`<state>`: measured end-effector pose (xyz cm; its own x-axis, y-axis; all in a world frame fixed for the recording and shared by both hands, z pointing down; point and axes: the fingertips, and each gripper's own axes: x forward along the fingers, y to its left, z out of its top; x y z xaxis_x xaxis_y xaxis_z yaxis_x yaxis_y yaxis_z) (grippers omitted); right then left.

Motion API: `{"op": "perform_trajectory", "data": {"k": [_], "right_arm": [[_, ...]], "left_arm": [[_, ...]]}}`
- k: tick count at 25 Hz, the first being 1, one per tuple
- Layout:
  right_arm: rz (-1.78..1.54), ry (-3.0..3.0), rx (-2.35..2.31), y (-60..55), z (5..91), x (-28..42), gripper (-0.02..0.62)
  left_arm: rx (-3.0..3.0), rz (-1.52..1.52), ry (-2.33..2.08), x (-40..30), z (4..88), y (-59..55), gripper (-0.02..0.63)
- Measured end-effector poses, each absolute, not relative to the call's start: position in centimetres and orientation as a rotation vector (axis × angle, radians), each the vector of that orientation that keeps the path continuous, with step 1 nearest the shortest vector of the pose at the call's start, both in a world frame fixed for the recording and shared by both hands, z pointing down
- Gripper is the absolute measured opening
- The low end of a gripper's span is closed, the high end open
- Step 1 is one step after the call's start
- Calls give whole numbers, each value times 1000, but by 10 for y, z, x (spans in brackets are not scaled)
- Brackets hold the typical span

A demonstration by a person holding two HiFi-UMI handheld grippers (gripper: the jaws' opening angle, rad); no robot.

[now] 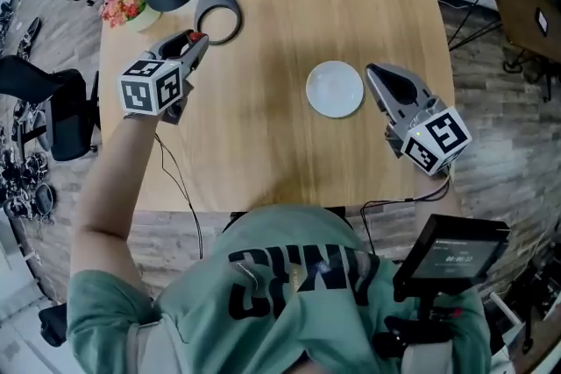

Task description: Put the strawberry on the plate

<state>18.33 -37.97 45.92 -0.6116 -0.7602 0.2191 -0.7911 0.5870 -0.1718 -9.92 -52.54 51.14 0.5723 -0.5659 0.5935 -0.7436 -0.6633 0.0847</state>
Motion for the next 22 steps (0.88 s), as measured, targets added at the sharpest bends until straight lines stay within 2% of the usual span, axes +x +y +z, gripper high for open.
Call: {"op": "perform_trajectory", "data": {"k": [22], "right_arm": [[421,-2653,1369,-365,473,233,6]], "left_arm": [[2619,801,-741,63,548,-471,149]]}}
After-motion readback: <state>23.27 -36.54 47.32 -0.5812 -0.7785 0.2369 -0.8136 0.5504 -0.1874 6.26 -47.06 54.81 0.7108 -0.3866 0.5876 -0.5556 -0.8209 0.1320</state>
